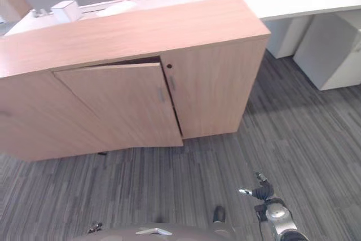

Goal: Put the empty folder in the office cabinet

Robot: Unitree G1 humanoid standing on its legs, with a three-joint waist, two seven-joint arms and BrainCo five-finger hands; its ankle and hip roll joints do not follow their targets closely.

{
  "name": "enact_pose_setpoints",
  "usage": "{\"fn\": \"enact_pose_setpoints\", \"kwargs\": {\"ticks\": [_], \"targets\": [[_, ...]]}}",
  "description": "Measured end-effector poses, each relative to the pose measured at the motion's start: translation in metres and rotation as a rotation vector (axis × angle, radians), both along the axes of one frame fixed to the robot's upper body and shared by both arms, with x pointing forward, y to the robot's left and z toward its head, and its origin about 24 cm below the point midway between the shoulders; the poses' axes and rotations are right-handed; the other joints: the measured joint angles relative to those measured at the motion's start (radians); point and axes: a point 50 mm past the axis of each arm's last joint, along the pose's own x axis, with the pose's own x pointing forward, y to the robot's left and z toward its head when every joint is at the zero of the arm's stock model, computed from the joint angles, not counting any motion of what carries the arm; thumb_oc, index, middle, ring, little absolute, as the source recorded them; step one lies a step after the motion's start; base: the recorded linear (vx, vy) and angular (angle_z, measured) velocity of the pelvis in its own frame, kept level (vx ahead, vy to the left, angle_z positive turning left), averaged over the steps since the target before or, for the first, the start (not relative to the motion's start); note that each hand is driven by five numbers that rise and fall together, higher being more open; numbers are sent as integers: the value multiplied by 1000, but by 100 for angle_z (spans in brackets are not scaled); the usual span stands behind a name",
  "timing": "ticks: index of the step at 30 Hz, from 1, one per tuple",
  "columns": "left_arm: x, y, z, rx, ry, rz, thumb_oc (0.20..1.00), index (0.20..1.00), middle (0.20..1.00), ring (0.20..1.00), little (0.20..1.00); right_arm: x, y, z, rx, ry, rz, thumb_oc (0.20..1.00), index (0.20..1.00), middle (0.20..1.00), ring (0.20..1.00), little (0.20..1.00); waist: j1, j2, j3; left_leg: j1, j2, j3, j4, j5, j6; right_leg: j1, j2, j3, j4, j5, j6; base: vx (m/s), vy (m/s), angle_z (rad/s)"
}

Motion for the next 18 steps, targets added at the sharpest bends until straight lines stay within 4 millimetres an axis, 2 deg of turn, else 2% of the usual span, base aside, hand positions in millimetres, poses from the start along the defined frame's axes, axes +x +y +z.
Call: {"fn": "enact_pose_setpoints", "kwargs": {"ticks": [1,2,3,4,7,11,12,14,15,16,17,18], "targets": [[-6,2,-1,4,25,1,1000,1000,1000,1000,1000,-14,8,-9,16,59,-14,1000,1000,1000,1000,1000,-1,-18,-24,3,-8,5,-13,14,5,4,-7,0,-1,-5,8,-35,38,18],[-6,2,-1,4,25,1,1000,1000,1000,1000,1000,-14,8,-9,16,59,-14,1000,1000,1000,1000,1000,-1,-18,-24,3,-8,5,-13,14,5,4,-7,0,-1,-5,8,-38,51,7],[-11,3,-3,7,65,1,1000,1000,1000,1000,1000,-28,15,-16,30,112,-15,1000,1000,1000,1000,1000,-5,-21,-49,8,-18,5,-36,11,6,5,-17,-1,1,-8,12,-42,60,9],[-17,5,-4,14,104,-2,1000,1000,1000,1000,1000,-41,21,-21,34,165,1,1000,1000,1000,1000,1000,-5,-43,-56,9,-30,6,-46,12,8,4,-29,-3,3,-3,19,-47,128,12],[-28,9,-6,26,191,-26,1000,1000,1000,1000,1000,-61,33,-30,36,273,31,1000,1000,1000,1000,1000,-12,-72,-67,40,-51,12,-76,27,31,23,-51,-9,5,5,30,-26,135,5],[-30,9,-7,26,220,-45,1000,1000,1000,1000,1000,-68,43,-33,64,294,35,1000,1000,1000,1000,1000,-10,-80,-77,51,-65,17,-76,18,44,32,-66,-7,5,-1,43,-45,98,-1],[-29,11,-6,28,222,-40,1000,1000,1000,1000,1000,-68,47,-34,71,301,33,1000,1000,1000,1000,1000,-8,-92,-84,51,-70,18,-75,16,47,31,-70,-10,14,18,61,-85,92,5],[-27,10,-7,22,218,-30,1000,1000,1000,1000,1000,-68,48,-34,73,308,25,1000,1000,1000,1000,1000,-7,-86,-79,54,-68,16,-76,15,49,16,-74,-9,57,11,66,-29,27,15],[-18,7,-7,13,197,-28,1000,1000,1000,1000,1000,-64,44,-33,68,296,8,1000,1000,1000,1000,1000,-11,-63,-65,64,-59,-12,-76,17,51,10,-68,-7,113,4,62,-14,20,42],[-9,9,-7,20,179,-37,1000,1000,1000,1000,1000,-60,44,-32,70,288,6,1000,1000,1000,1000,1000,-11,-65,-58,66,-59,-31,-76,20,56,-6,-73,23,164,-22,59,-4,31,47],[-6,15,-5,36,171,-39,1000,1000,1000,1000,1000,-57,48,-33,84,281,15,1000,1000,1000,1000,1000,-8,-87,-60,70,-63,-37,-76,22,59,-12,-76,60,190,-55,64,9,12,25],[-6,15,-5,36,171,-39,1000,1000,1000,1000,1000,-57,48,-33,84,281,15,1000,1000,1000,1000,1000,-8,-87,-60,70,-63,-37,-76,22,59,-12,-76,60,190,-55,64,13,6,20]]}}
